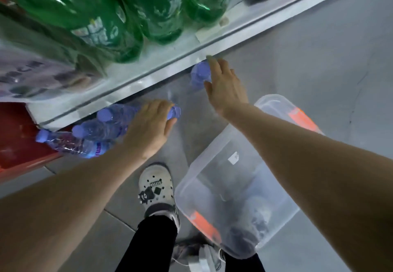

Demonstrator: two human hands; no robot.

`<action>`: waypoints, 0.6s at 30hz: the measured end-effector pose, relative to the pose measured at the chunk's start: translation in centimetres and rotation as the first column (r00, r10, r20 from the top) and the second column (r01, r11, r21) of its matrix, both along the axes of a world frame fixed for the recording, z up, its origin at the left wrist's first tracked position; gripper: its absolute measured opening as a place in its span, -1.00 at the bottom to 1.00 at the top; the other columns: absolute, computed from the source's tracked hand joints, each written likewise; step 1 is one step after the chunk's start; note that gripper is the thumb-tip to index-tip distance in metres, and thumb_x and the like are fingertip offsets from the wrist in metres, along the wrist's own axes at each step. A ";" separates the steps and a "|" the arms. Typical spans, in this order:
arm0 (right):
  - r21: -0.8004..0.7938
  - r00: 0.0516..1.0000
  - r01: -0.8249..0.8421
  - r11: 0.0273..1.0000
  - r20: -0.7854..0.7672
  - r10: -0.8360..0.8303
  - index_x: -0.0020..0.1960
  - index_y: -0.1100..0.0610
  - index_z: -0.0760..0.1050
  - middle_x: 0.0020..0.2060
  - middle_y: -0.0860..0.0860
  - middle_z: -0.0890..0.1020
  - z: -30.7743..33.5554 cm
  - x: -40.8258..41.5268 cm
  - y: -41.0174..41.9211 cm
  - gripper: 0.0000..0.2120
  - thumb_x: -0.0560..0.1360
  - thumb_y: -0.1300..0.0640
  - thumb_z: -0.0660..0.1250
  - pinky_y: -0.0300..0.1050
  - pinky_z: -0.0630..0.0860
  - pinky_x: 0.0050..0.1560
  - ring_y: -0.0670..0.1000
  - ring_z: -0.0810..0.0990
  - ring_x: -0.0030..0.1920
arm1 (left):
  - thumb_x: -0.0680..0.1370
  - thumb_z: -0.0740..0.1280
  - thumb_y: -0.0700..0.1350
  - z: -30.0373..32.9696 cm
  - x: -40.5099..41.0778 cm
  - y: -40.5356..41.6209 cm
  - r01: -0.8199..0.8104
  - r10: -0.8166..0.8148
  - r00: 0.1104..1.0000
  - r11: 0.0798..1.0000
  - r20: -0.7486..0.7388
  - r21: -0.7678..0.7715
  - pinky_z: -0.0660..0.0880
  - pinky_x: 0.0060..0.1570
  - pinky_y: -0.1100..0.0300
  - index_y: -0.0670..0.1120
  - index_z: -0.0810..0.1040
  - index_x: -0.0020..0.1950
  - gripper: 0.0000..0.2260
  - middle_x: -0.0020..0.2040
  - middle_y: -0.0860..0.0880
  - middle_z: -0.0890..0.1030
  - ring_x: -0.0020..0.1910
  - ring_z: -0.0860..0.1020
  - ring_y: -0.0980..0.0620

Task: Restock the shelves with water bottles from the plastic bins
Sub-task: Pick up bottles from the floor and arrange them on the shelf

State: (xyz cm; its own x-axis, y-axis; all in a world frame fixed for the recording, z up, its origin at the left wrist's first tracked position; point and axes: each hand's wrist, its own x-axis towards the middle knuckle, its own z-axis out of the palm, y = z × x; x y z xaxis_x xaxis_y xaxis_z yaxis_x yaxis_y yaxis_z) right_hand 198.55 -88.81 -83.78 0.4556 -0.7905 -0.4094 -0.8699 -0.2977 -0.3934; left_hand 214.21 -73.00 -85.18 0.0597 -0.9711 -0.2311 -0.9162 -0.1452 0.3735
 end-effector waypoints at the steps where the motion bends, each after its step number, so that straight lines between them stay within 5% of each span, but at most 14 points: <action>1: 0.020 1.000 0.007 1.000 0.015 -0.008 0.56 0.04 0.11 0.46 0.09 0.25 -0.9 0.7 -0.3 -0.44 0.61 0.12 0.20 0.13 0.42 0.20 0.23 0.39 0.30 | 0.57 0.13 0.01 -0.6 0.0 0.1 -0.003 0.003 1.000 1.000 -0.009 0.013 0.43 0.10 -0.01 -0.15 0.50 0.22 -0.66 0.09 -0.15 0.52 0.06 0.49 -0.18; 5: 0.104 0.990 0.110 0.989 0.075 -0.118 0.51 0.10 0.17 0.42 0.10 0.34 -2.8 2.2 -0.7 -0.53 0.62 0.14 0.16 0.06 0.38 0.14 0.23 0.43 0.26 | 0.60 0.09 0.02 -2.0 0.1 0.4 -0.027 0.028 0.999 0.999 -0.024 0.044 0.48 0.11 -0.05 -0.06 0.44 0.27 -0.68 0.18 -0.11 0.47 0.12 0.48 -0.17; 9: 0.096 0.958 0.157 0.983 0.225 -0.175 0.19 0.23 0.34 0.18 0.15 0.48 -3.5 1.9 -0.1 -0.80 0.62 0.15 0.18 0.03 0.40 -0.13 0.26 0.49 -0.01 | 0.59 0.09 -0.02 -2.6 -0.1 0.0 -0.016 0.017 1.000 0.999 -0.015 0.038 0.53 -0.02 -0.07 -0.07 0.42 0.22 -0.73 0.20 -0.12 0.44 0.11 0.47 -0.19; 13: 0.208 0.947 0.217 0.954 0.195 -0.257 0.20 0.19 0.32 0.06 0.13 0.52 -2.0 0.6 -1.2 -0.80 0.61 0.16 0.18 -0.10 0.28 -0.16 0.13 0.42 -0.13 | 0.54 0.28 -0.21 -2.4 -0.4 -0.5 -0.041 0.038 0.999 0.989 0.021 0.144 0.55 -0.11 -0.13 -0.10 0.44 0.22 -0.75 0.21 -0.12 0.43 0.10 0.45 -0.21; 18: 0.296 0.895 0.339 0.893 0.192 -0.403 0.27 0.19 0.31 -0.07 0.11 0.52 4.2 -4.3 -1.5 -0.70 0.62 0.06 0.23 -0.08 0.35 -0.13 0.14 0.48 -0.12 | 0.50 0.39 -0.19 2.0 -1.6 -2.1 -0.106 0.118 0.993 0.941 -0.018 0.321 0.40 0.19 -0.01 -0.13 0.38 0.36 -0.55 0.29 -0.14 0.40 0.30 0.38 -0.17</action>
State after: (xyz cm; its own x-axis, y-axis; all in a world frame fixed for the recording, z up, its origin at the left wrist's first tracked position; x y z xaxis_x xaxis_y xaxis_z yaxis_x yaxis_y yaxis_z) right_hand 194.27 -90.34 -79.59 0.2587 -0.8080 -0.5294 -0.7650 0.1633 -0.6230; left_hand 212.60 -75.14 -83.19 0.1497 -0.8338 -0.5314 -0.8740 -0.3629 0.3232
